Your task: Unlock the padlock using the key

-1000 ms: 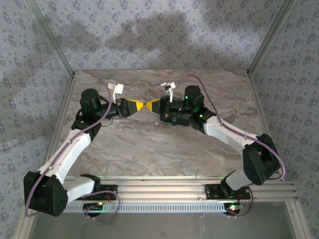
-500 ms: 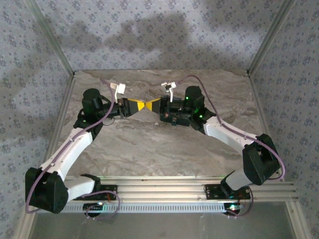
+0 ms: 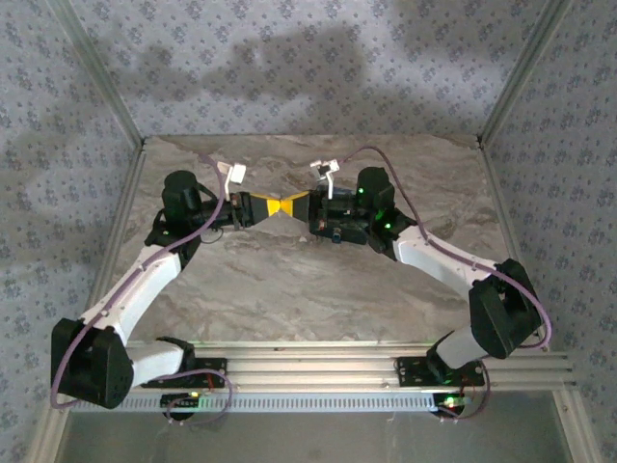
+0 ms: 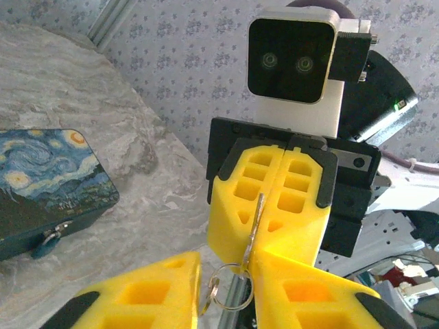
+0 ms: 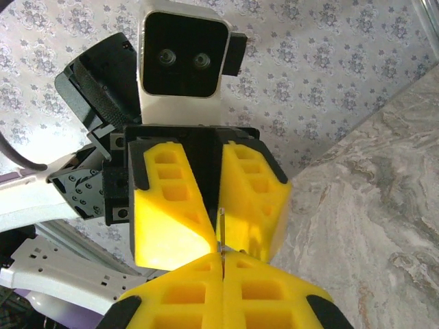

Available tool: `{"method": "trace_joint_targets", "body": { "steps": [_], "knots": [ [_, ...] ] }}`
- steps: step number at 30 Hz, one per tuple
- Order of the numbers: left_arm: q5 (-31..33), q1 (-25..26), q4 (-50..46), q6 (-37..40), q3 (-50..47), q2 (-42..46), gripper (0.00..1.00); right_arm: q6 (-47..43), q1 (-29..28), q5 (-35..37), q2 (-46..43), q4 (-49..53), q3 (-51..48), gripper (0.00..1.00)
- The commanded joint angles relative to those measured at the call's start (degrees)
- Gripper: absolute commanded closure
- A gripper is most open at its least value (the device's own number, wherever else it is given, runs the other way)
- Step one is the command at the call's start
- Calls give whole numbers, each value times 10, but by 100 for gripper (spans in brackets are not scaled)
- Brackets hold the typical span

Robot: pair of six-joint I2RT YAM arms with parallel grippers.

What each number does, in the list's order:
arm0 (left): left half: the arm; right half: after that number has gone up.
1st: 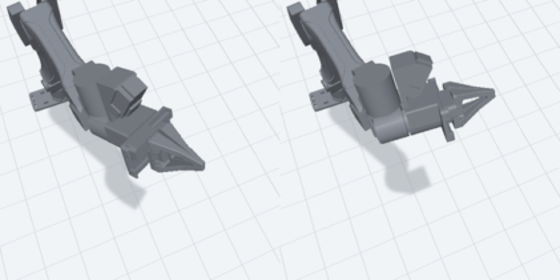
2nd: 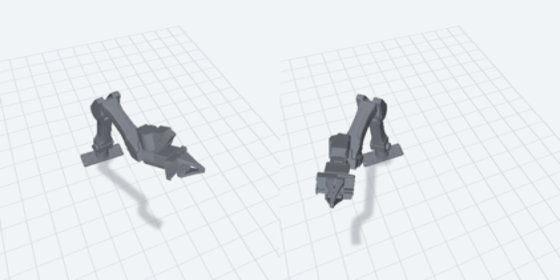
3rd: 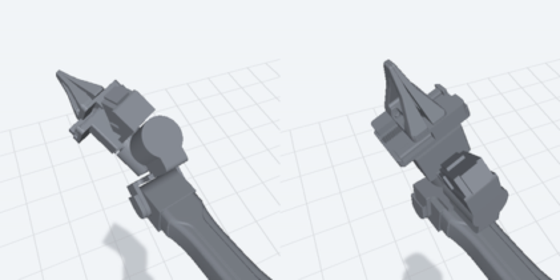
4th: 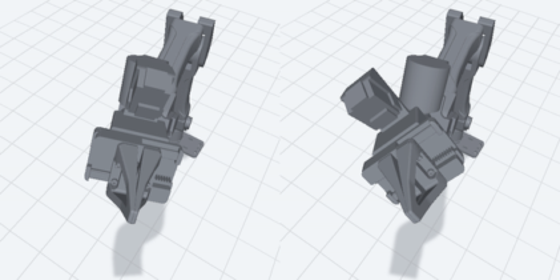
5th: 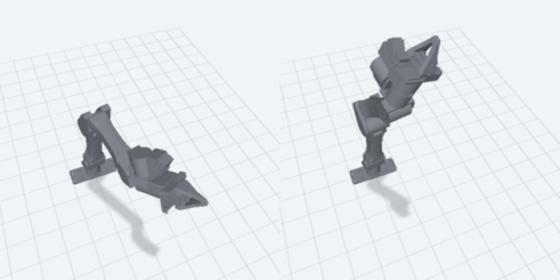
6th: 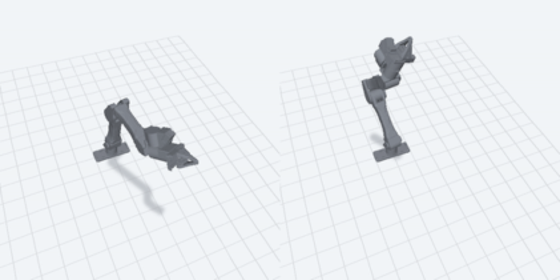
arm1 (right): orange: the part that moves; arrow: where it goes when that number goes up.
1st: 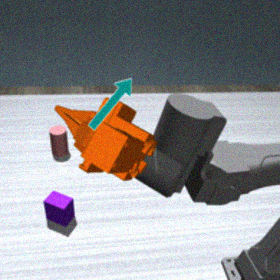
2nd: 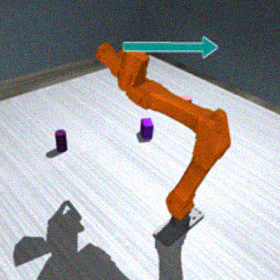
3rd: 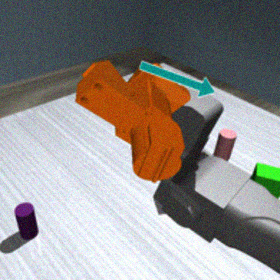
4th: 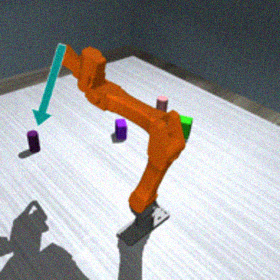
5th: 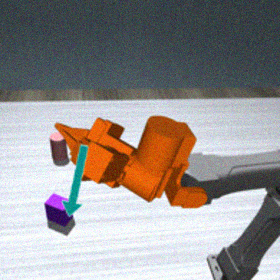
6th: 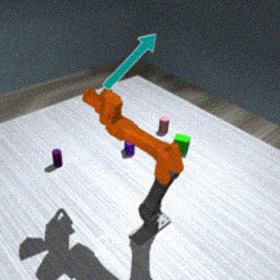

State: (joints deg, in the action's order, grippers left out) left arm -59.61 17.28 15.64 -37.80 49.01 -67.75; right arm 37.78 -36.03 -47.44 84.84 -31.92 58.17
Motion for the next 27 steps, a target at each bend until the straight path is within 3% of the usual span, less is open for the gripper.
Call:
{"method": "trace_joint_targets", "body": {
  "steps": [1,8,11,13,15,17,21,27],
  "knots": [
    [-21,5,1,15,20,-1,81,4,-4,-13,-6,-16,8,100],
    [-49,8,-45,66,39,4,100,-2,-4,-17,0,-5,10,100],
    [-60,8,-88,96,56,2,100,-3,-4,-16,1,2,14,100],
    [-57,8,-129,122,69,-1,100,-9,-3,-14,-2,17,17,88],
    [-50,7,-180,159,85,-4,100,-13,0,-12,-9,47,23,66],
    [-50,4,-233,194,103,-10,100,-13,8,-16,-20,81,28,52],
    [-57,-1,-335,267,142,-26,100,-52,26,-6,-49,161,38,42],
    [-72,-1,-385,304,169,-50,100,-50,27,4,-55,187,47,42]
  ]
}}
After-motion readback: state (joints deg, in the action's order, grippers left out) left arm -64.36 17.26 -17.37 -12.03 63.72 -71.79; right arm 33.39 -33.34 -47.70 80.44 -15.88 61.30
